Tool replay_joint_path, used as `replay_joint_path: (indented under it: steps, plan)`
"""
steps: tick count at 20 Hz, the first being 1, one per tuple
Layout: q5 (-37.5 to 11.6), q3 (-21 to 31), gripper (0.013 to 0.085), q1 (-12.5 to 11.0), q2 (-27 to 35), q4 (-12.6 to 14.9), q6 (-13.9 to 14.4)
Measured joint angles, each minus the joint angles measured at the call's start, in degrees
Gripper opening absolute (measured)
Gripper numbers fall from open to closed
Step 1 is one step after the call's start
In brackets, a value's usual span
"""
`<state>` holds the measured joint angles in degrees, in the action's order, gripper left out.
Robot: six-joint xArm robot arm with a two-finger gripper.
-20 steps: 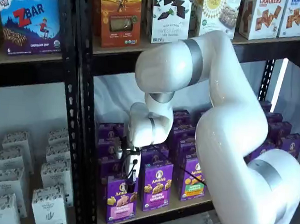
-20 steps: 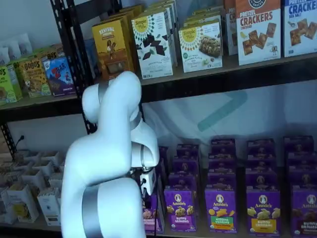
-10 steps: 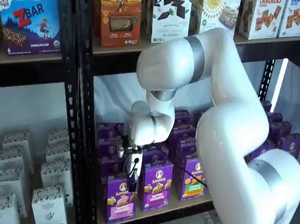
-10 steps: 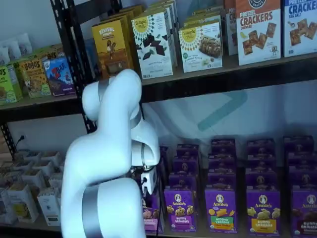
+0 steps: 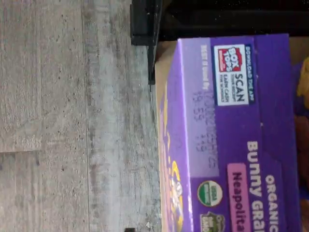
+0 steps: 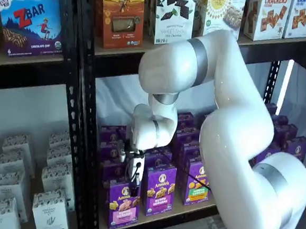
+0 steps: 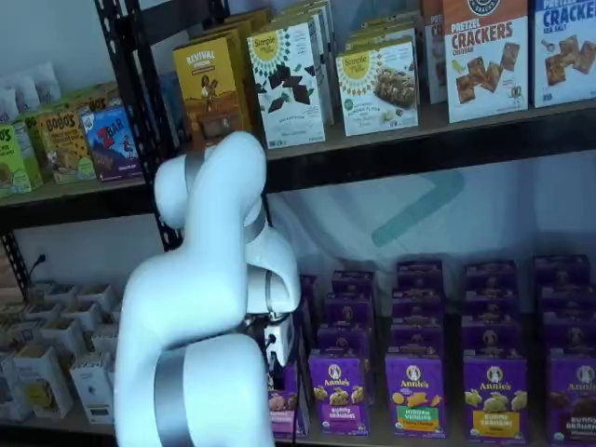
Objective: Pick up the purple box with a pink patch in the middle, on the bottom shelf, the first box from the left
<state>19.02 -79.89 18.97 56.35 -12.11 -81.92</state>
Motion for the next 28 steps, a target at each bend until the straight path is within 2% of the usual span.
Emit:
replay_joint_path:
  steps: [15,17,18,20,21,24,28]
  plan:
    - [1.1,-3.8,0.0850,0.9,3.1,-0.7,0.4]
    - [1.0,-3.9,0.0770,1.0,3.3,-1.0,0.1]
    - [0.9,-3.9,0.0770,1.0,3.3,-1.1,0.0]
    - [1.0,-3.9,0.0690,1.0,3.2,-1.1,0.0]
    - [1.1,-3.9,0.0690,1.0,3.2,-1.2,0.0]
    - [1.4,-3.9,0.0610,0.9,3.1,-1.0,0.1]
    - [1.4,-3.8,0.0610,0.9,3.1,-0.9,0.2]
